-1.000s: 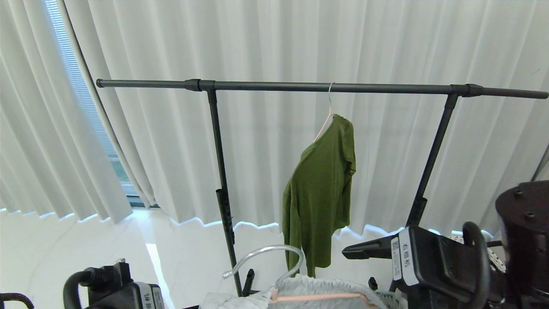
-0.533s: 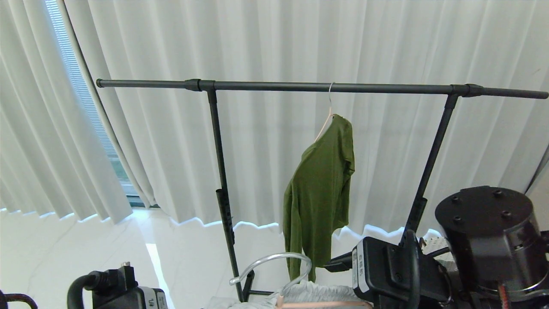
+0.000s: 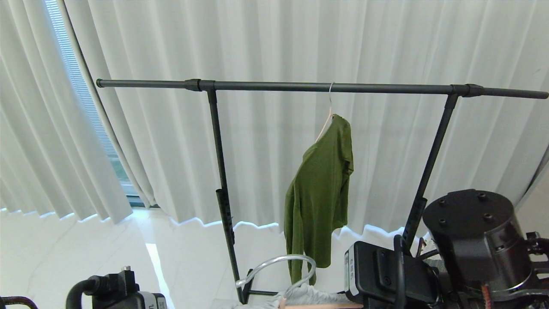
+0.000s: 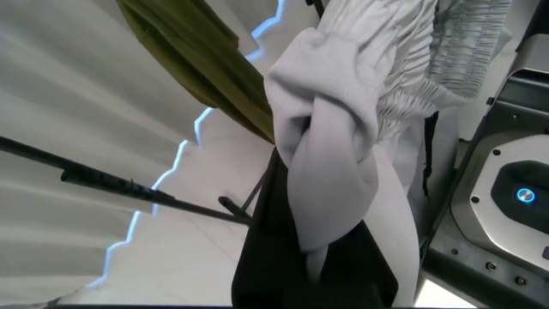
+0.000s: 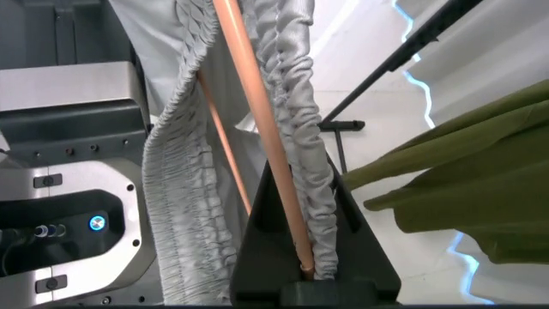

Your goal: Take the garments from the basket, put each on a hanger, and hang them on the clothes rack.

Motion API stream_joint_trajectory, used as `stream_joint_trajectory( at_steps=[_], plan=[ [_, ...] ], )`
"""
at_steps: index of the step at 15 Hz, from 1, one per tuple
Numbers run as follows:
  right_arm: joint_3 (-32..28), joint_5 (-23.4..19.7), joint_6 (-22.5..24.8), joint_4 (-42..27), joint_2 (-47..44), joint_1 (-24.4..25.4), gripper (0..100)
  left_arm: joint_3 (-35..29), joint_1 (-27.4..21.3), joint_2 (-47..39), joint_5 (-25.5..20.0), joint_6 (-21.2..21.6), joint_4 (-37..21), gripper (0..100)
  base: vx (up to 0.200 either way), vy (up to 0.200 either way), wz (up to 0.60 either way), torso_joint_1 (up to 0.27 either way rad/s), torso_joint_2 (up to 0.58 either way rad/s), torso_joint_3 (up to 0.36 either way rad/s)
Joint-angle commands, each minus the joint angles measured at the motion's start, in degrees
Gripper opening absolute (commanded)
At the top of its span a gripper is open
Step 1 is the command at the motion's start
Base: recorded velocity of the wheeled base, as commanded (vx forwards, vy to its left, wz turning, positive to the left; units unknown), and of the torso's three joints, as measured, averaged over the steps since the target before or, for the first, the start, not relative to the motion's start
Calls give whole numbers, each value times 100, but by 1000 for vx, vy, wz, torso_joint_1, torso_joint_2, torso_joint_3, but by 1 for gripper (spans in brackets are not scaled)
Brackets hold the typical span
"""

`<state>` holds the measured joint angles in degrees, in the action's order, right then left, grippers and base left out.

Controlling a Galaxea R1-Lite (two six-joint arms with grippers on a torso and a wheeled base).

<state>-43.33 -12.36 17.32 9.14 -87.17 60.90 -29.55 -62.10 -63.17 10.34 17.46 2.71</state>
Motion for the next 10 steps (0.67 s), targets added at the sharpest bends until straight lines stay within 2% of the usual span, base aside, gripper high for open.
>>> stream_joint_trajectory(
  at_steps=[1, 4, 5, 10],
  plan=[
    [0, 6, -1, 9, 43, -17, 0, 19, 5, -2, 3, -5, 37, 0, 0, 0, 0, 0, 0, 0],
    [8, 6, 61, -88, 254, -17, 0, 11, 5, -2, 12, -49, 46, 0, 0, 0, 0, 0, 0, 0],
    [-9, 6, 78, -273, 359, -8, 0, 19, 5, -2, 12, -58, 46, 100, 0, 0, 0, 0, 0, 0],
    [-9, 14, 87, -686, 790, -167, 0, 55, 5, -2, 12, -49, 222, 100, 0, 0, 0, 0, 0, 0]
  ],
)
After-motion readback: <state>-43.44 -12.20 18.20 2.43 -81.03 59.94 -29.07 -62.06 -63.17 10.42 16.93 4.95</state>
